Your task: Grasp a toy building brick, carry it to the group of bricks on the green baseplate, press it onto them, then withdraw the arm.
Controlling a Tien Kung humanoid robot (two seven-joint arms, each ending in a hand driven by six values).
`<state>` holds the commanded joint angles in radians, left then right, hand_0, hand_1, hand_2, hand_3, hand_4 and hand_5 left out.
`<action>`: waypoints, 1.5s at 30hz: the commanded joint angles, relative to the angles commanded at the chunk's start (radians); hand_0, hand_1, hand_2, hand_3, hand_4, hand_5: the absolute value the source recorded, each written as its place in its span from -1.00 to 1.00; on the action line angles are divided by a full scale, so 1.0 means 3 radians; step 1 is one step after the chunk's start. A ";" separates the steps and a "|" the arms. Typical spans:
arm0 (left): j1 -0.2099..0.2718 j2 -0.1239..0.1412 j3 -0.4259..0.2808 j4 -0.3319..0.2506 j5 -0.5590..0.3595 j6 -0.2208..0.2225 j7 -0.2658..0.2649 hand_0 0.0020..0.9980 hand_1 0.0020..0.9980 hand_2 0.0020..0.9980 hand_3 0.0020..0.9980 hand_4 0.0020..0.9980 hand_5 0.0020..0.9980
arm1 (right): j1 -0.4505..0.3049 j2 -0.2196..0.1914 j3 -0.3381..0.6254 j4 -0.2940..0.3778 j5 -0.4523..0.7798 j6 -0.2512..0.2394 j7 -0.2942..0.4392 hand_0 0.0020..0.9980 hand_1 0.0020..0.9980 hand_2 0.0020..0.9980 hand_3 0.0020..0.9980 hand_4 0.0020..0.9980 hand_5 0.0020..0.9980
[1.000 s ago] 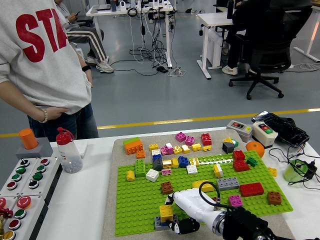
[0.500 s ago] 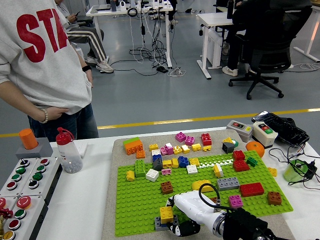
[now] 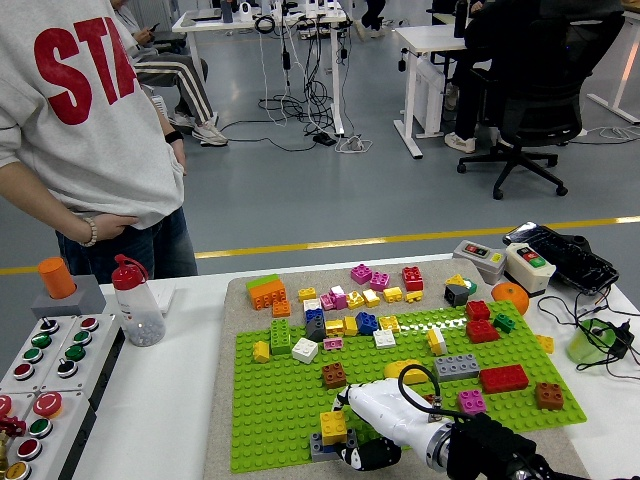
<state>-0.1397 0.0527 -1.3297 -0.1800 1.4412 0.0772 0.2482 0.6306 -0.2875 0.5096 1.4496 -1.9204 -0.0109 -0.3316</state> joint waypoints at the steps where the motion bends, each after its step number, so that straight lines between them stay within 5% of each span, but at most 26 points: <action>1: -0.0001 0.0000 -0.0001 0.0000 0.0000 0.0000 0.0000 0.32 0.37 0.35 0.16 -0.41 1.00 | 0.0000 0.0000 0.0002 -0.0001 -0.0001 0.0003 0.0002 0.36 0.51 0.65 0.48 0.32 -0.44; 26: -0.0010 0.0001 -0.0005 0.0000 0.0007 0.0003 -0.0003 0.32 0.37 0.35 0.16 -0.41 1.00 | -0.0004 -0.0015 0.0025 0.0026 0.0007 0.0010 0.0041 0.43 0.56 0.77 0.62 0.47 -0.37; 27: -0.0010 0.0001 -0.0005 0.0000 0.0007 0.0003 -0.0003 0.32 0.37 0.35 0.16 -0.41 1.00 | -0.0005 -0.0016 0.0027 0.0034 0.0008 0.0007 0.0046 0.58 0.63 0.83 0.74 0.53 -0.35; 32: -0.0009 0.0000 -0.0008 0.0000 0.0008 0.0004 -0.0003 0.32 0.37 0.35 0.16 -0.41 1.00 | -0.0013 -0.0021 0.0037 0.0081 0.0030 0.0037 0.0065 0.58 0.63 0.83 0.74 0.53 -0.35; 33: -0.0009 0.0000 -0.0007 0.0000 0.0007 0.0004 -0.0003 0.32 0.37 0.35 0.16 -0.41 1.00 | -0.0014 -0.0021 0.0036 0.0086 0.0035 0.0046 0.0066 0.72 0.70 0.88 0.85 0.58 -0.34; 38: -0.0011 0.0001 -0.0009 0.0000 0.0009 0.0003 -0.0003 0.32 0.37 0.35 0.16 -0.41 1.00 | -0.0023 -0.0025 0.0031 0.0100 0.0059 0.0077 0.0072 0.72 0.70 0.88 0.85 0.58 -0.34; 39: -0.0011 0.0001 -0.0009 0.0000 0.0009 0.0003 -0.0003 0.32 0.37 0.35 0.16 -0.41 1.00 | -0.0025 -0.0026 0.0034 0.0106 0.0061 0.0073 0.0076 0.93 0.79 1.00 1.00 0.63 -0.32; 45: -0.0011 0.0000 -0.0011 0.0000 0.0010 0.0002 -0.0002 0.32 0.37 0.35 0.16 -0.41 1.00 | -0.0046 -0.0043 0.0074 0.0193 0.0078 -0.0011 0.0125 0.97 0.83 1.00 1.00 0.65 -0.31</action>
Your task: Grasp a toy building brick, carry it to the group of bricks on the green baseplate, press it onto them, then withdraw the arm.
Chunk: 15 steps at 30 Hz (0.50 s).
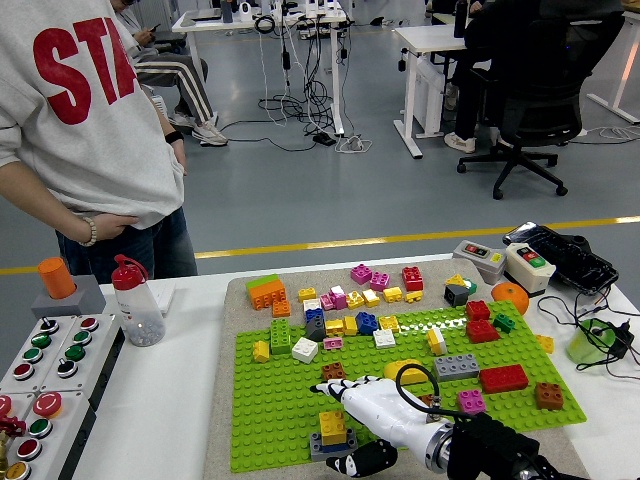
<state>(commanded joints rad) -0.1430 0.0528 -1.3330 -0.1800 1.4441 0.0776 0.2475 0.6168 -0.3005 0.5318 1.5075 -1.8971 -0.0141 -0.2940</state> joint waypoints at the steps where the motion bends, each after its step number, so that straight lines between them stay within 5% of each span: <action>1: 0.0000 0.0000 0.0000 0.0000 0.0000 0.0000 0.0000 0.32 0.37 0.35 0.16 -0.41 1.00 | -0.0005 -0.0004 0.0012 0.0024 -0.0003 -0.0023 0.0005 0.97 0.83 1.00 1.00 0.65 -0.31; 11: 0.0009 -0.0001 -0.0009 0.0000 0.0013 -0.0001 0.0005 0.32 0.37 0.35 0.16 -0.41 1.00 | -0.0175 -0.0156 0.0192 0.0426 -0.0104 -0.0433 0.0166 0.96 0.82 1.00 1.00 0.59 -0.31; 12: 0.0010 -0.0001 -0.0011 0.0000 0.0015 -0.0001 0.0005 0.32 0.37 0.35 0.16 -0.41 1.00 | -0.0196 -0.0180 0.0198 0.0458 -0.0105 -0.0495 0.0216 0.55 0.53 0.57 0.58 0.35 -0.34; 15: 0.0013 -0.0002 -0.0016 0.0000 0.0026 -0.0002 0.0007 0.32 0.37 0.35 0.16 -0.41 1.00 | -0.0256 -0.0254 0.0213 0.0543 -0.0094 -0.0750 0.0432 0.55 0.53 0.57 0.58 0.35 -0.34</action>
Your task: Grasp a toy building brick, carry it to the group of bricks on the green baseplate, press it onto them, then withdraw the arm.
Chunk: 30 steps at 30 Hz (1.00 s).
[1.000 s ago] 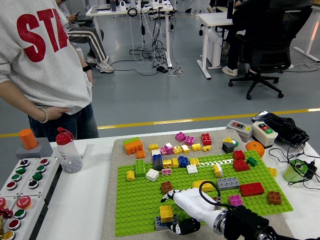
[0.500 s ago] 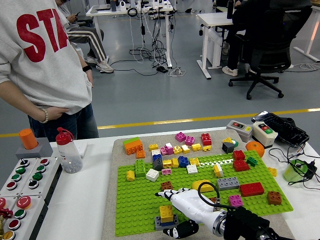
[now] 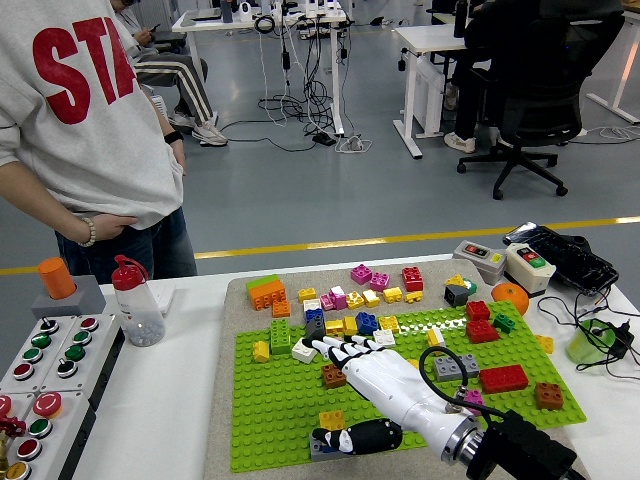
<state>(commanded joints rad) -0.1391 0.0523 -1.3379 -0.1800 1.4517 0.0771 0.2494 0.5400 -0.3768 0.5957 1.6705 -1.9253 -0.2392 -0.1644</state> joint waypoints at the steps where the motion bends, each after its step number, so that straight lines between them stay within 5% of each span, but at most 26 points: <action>1: 0.0001 0.0000 -0.0001 0.0000 0.0003 0.0000 0.0000 0.32 0.37 0.35 0.16 -0.41 1.00 | -0.0015 -0.0018 0.0004 0.0018 0.0009 -0.0097 0.0083 0.55 0.53 0.57 0.58 0.35 -0.34; 2: 0.0002 0.0000 -0.0003 0.0000 0.0007 -0.0001 0.0001 0.32 0.37 0.35 0.16 -0.41 1.00 | -0.0028 -0.0036 0.0007 0.0032 0.0040 -0.0178 0.0152 0.55 0.53 0.57 0.58 0.35 -0.34; 3: 0.0004 -0.0001 -0.0004 0.0000 0.0010 -0.0001 0.0002 0.32 0.37 0.35 0.16 -0.41 1.00 | -0.0043 -0.0056 0.0010 0.0046 0.0078 -0.0278 0.0240 0.10 0.17 0.16 0.14 -0.08 -0.62; 7: 0.0010 -0.0002 -0.0008 0.0000 0.0017 -0.0001 0.0004 0.32 0.37 0.35 0.16 -0.41 1.00 | -0.0068 -0.0093 0.0011 0.0072 0.0131 -0.0576 0.0485 0.10 0.17 0.16 0.14 -0.08 -0.62; 10: 0.0013 -0.0004 -0.0007 0.0000 0.0019 -0.0002 0.0006 0.32 0.37 0.35 0.16 -0.41 1.00 | -0.0068 -0.0102 0.0006 0.0078 0.0118 -0.0614 0.0514 0.10 0.12 0.10 0.10 -0.16 -0.62; 21: 0.0021 -0.0006 0.0005 0.0000 0.0006 -0.0005 0.0003 0.32 0.38 0.35 0.16 -0.42 1.00 | 0.0050 -0.0051 -0.0208 -0.0043 -0.0077 -0.0148 0.0219 0.10 0.14 0.15 0.10 -0.23 -0.57; 30: 0.0003 -0.0001 0.0014 0.0000 -0.0013 -0.0006 -0.0002 0.32 0.37 0.35 0.16 -0.42 1.00 | 0.0150 -0.0004 -0.0352 -0.0143 -0.0138 -0.0022 0.0137 0.10 0.13 0.15 0.10 -0.26 -0.56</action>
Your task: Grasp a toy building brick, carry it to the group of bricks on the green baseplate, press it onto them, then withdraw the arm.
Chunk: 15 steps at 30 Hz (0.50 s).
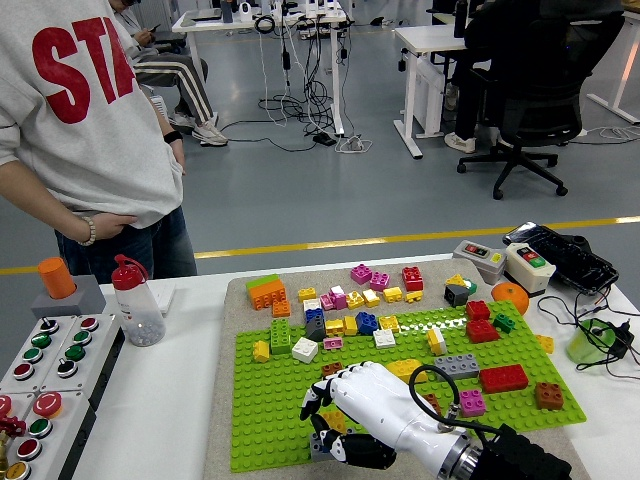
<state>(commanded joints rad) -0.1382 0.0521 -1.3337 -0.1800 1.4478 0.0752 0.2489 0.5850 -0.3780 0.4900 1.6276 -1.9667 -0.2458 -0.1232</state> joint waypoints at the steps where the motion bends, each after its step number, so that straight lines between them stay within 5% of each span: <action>1: -0.0002 0.0000 0.0001 0.0000 -0.0001 0.0000 0.0000 0.32 0.37 0.35 0.16 -0.42 1.00 | 0.0006 0.0006 -0.0011 -0.0011 -0.0003 0.0016 -0.0006 0.10 0.13 0.15 0.10 -0.26 -0.56; 15: -0.0008 0.0003 0.0007 0.0000 -0.0009 -0.0001 -0.0001 0.32 0.37 0.35 0.16 -0.41 1.00 | 0.0050 0.0070 -0.0064 -0.0178 0.0006 0.0098 -0.0069 0.04 0.12 0.14 0.09 -0.29 -0.54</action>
<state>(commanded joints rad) -0.1406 0.0529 -1.3315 -0.1800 1.4450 0.0748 0.2485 0.5999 -0.3571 0.4708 1.5741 -1.9648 -0.2164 -0.1440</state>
